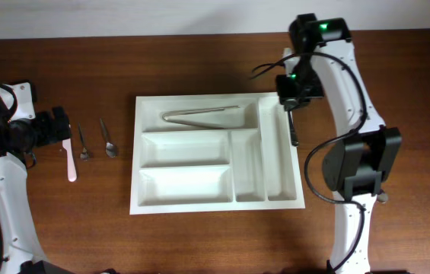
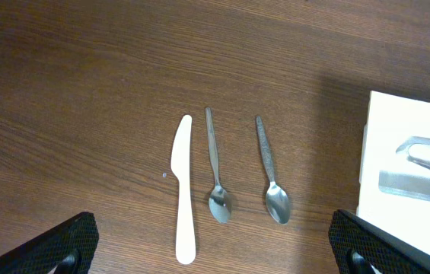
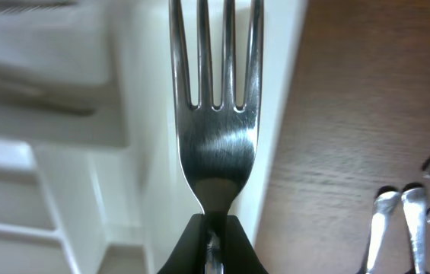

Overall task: Pack container
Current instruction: 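Carry the fork into the narrow right compartment and lower it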

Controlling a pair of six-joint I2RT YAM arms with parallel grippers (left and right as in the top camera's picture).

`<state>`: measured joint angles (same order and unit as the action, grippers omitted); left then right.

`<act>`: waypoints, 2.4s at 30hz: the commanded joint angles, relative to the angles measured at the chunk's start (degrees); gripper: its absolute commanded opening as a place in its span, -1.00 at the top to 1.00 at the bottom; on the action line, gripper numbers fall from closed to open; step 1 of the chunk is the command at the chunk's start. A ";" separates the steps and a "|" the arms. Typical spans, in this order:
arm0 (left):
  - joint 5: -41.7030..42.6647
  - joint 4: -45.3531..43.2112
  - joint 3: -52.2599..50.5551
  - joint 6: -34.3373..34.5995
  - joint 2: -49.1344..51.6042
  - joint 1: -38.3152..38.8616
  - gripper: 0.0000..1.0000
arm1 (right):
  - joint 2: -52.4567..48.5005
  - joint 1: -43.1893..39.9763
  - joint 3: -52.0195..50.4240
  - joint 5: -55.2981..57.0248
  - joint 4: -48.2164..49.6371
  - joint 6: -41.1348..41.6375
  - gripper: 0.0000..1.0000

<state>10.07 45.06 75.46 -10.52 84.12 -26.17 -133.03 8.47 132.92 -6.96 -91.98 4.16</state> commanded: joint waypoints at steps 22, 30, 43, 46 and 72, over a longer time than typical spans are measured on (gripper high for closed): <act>0.02 0.02 0.98 -0.74 -0.44 -0.15 -0.98 | 2.19 7.32 -1.68 5.49 -3.37 7.93 0.92; 0.02 0.02 0.98 -0.74 -0.44 -0.15 -0.98 | 2.43 7.32 -1.62 5.46 -0.07 7.98 0.92; 0.02 0.02 0.98 -0.74 -0.44 -0.15 -0.98 | 15.32 7.21 -1.62 11.85 5.90 8.41 0.92; 0.02 0.02 0.98 -0.74 -0.44 -0.15 -0.98 | 17.03 7.26 -2.29 13.40 5.84 8.39 0.92; 0.02 0.02 0.98 -0.74 -0.44 -0.15 -0.98 | 31.47 7.26 -50.12 6.93 33.81 9.05 0.92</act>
<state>10.07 45.06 75.46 -10.52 84.12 -26.17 -101.32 15.64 85.56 1.87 -60.60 12.32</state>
